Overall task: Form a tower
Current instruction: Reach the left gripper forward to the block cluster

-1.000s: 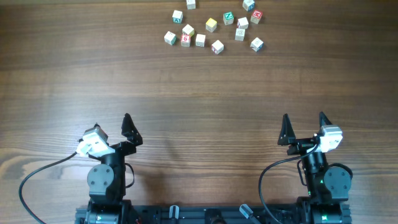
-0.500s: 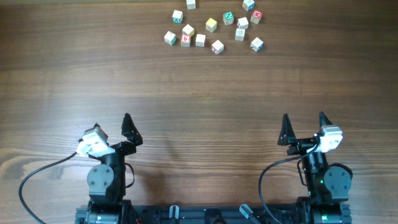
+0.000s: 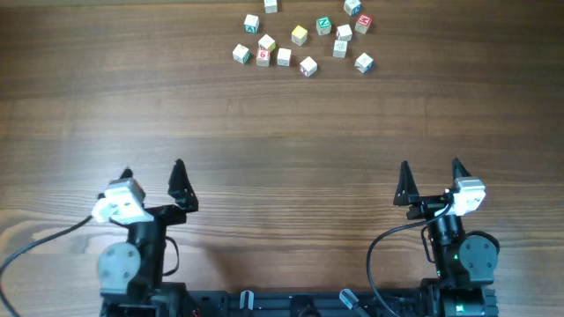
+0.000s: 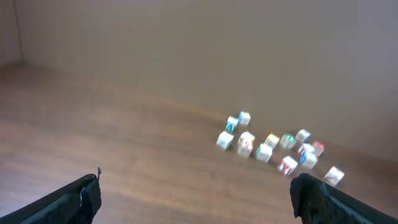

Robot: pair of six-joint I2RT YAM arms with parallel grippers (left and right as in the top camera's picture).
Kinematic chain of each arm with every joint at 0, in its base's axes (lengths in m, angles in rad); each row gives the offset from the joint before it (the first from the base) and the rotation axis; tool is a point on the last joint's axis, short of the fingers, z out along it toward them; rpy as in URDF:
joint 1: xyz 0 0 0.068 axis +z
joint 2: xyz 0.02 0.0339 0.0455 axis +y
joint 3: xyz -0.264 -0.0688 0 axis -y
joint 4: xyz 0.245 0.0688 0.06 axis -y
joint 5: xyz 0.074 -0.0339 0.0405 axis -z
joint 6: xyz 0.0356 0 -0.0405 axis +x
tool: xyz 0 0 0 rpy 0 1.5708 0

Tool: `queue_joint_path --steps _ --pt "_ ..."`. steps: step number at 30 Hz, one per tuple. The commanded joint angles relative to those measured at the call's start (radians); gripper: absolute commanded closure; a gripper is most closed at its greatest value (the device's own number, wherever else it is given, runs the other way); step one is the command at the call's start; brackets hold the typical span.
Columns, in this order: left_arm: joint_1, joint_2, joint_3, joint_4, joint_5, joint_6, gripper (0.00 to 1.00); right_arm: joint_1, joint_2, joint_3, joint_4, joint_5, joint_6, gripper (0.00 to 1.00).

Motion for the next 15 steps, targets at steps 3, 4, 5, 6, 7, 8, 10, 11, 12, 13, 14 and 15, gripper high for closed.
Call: queue_joint_path --steps 3,4,5,6,7,8,10,11,12,13,14,15 --pt "0.002 0.142 0.221 -0.029 0.054 0.034 0.0 -0.005 -0.005 -0.001 0.003 0.014 0.0 0.0" --pt "0.002 0.184 0.268 -0.042 0.08 0.034 0.0 -0.005 -0.005 -0.001 0.003 0.014 0.001 0.0" --pt "0.002 0.222 0.307 -0.053 0.097 0.034 0.0 -0.005 -0.005 -0.001 0.003 0.014 0.001 0.0" --pt "0.002 0.268 0.357 -0.066 0.111 0.034 0.0 -0.005 -0.005 -0.001 0.003 0.014 0.001 0.0" --pt "0.002 0.324 0.418 -0.082 0.115 0.034 0.0 -0.005 -0.005 -0.001 0.003 0.014 0.0 0.0" --pt "0.002 0.383 0.481 -0.097 0.114 0.034 0.0 -0.005 -0.005 -0.001 0.003 0.014 0.001 0.0" --pt "0.002 0.489 0.602 -0.126 0.115 0.034 0.0 -0.005 -0.005 -0.001 0.003 0.014 0.001 0.0" --pt "0.002 0.527 0.643 -0.135 0.119 0.035 0.0 -0.005 -0.005 -0.001 0.003 0.014 0.001 0.0" --pt "0.002 0.596 0.716 -0.15 0.145 0.037 0.0 -0.005 -0.005 -0.001 0.003 0.014 0.0 0.0" --pt "0.002 0.637 0.757 -0.158 0.165 0.037 0.0 -0.005 -0.005 -0.001 0.002 0.014 0.001 0.0" --pt "0.002 0.703 0.821 -0.174 0.196 0.037 0.0 -0.005 -0.005 -0.001 0.002 0.014 0.001 0.0" --pt "0.002 0.771 0.887 -0.198 0.218 0.037 0.0 -0.005 -0.005 -0.001 0.002 0.014 0.0 0.0"
